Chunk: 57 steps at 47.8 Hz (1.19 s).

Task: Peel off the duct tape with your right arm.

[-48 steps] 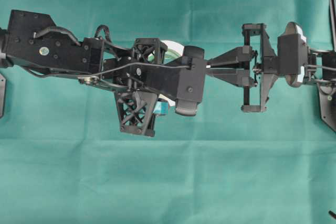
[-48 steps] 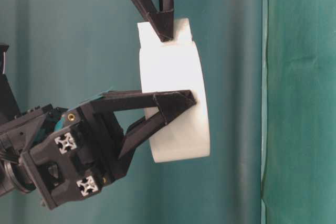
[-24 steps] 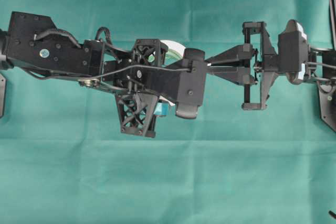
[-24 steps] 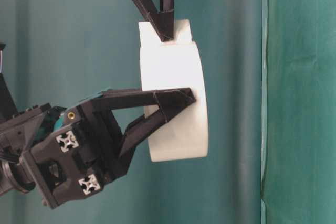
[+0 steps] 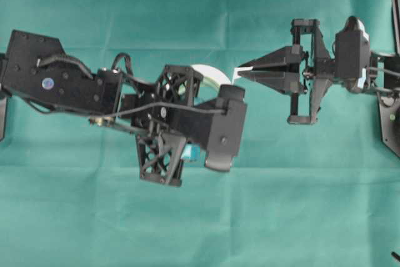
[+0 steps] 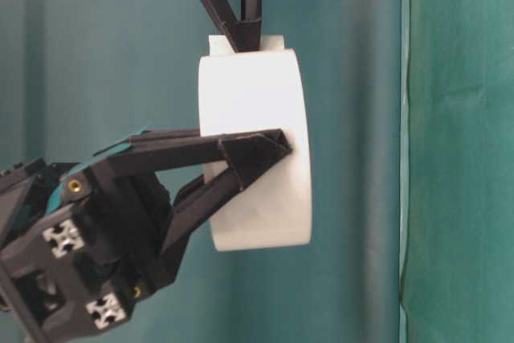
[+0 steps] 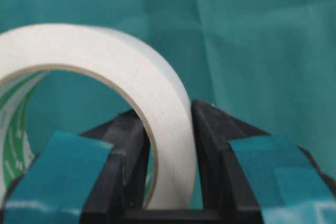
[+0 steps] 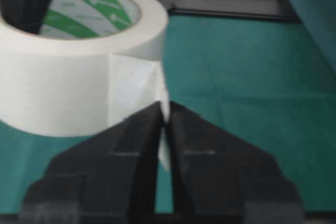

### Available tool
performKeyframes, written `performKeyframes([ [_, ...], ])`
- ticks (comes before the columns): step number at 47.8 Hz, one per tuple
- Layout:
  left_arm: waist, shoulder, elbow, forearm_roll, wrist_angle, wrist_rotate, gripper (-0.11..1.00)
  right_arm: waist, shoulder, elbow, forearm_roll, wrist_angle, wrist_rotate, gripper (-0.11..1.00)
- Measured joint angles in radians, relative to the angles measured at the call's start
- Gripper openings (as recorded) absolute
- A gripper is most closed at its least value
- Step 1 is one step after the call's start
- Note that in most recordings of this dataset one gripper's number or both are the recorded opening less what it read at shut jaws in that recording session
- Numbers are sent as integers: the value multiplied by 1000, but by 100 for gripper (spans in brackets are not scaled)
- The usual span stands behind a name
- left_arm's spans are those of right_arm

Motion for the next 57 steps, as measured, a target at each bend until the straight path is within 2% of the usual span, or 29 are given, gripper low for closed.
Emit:
performKeyframes([
  [14, -51, 14, -37, 0, -2, 28, 21, -60, 32, -8, 0, -20, 2, -8],
  [41, -133, 55, -110, 0, -52, 255, 21, -137, 176, -101, -2, -34, 0, -8],
  [57, -146, 55, -112, 0, -129, 334, 21, -141, 238, -146, -5, -34, 0, -9],
])
